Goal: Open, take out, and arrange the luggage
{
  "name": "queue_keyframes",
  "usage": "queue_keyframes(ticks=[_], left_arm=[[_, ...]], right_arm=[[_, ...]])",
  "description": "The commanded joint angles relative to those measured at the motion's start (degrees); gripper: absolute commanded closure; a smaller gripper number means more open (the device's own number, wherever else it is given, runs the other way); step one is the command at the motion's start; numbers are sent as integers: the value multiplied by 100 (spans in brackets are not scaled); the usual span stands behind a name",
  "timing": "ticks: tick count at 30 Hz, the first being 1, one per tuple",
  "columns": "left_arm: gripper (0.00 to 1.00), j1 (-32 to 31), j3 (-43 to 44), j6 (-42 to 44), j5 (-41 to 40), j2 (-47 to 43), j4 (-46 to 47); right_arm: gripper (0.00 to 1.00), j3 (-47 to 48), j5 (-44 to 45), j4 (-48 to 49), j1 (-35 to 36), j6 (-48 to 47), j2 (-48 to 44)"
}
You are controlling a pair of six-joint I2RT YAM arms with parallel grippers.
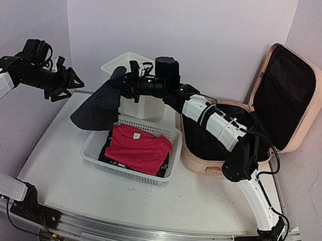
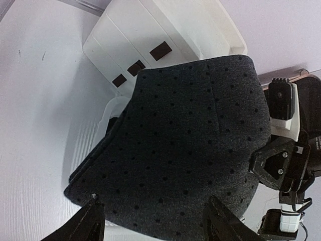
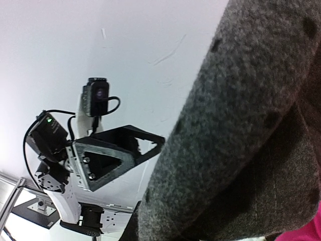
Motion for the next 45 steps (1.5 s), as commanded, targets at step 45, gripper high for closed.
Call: queue_keyframes(ticks=[45], left_arm=[[65,-1749,272,1455,2008,2411,-1167]], right_arm=[[74,-5027,1640,-2708,-214,-3083,-2797]])
